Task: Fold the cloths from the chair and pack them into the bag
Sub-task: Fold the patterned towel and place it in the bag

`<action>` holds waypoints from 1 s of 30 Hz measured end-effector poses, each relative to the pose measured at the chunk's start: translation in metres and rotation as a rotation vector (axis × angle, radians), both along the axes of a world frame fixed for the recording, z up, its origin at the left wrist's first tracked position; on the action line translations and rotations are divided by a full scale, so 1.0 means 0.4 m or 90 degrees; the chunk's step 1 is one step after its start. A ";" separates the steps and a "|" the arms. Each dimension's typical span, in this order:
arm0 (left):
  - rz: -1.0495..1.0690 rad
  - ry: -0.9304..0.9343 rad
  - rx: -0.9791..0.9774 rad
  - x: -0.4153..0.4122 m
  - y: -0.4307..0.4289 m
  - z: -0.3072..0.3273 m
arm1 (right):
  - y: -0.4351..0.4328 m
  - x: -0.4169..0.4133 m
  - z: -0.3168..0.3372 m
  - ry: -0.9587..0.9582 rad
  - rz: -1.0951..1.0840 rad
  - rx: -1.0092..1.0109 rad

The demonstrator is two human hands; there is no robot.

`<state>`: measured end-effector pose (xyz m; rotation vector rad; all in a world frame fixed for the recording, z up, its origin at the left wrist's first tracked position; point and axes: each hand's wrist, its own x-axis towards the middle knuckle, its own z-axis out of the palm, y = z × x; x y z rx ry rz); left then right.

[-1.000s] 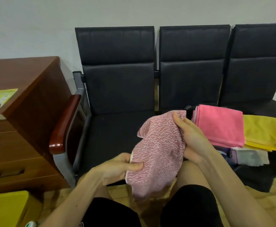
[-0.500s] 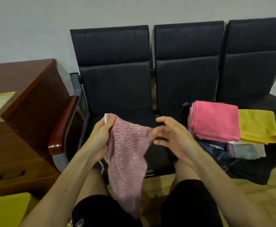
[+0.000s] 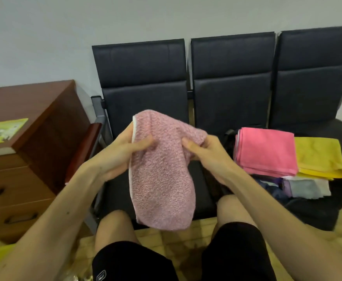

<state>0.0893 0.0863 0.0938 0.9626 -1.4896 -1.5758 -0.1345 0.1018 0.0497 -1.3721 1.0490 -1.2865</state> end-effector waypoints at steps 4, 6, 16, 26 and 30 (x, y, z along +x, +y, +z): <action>0.020 -0.074 -0.040 0.006 -0.007 0.012 | -0.029 -0.046 0.076 0.094 -0.059 -0.090; 0.080 -0.075 -0.064 -0.003 -0.014 0.026 | -0.036 -0.062 0.106 0.147 -0.068 -0.100; 0.250 -0.027 -0.158 -0.065 -0.019 0.067 | -0.054 -0.081 0.065 0.074 -0.057 0.052; 0.201 -0.190 -0.356 -0.037 -0.001 0.085 | 0.003 -0.015 0.027 0.161 0.005 0.258; 0.226 -0.195 -0.376 -0.022 0.012 0.086 | -0.005 -0.004 0.065 0.280 -0.080 0.169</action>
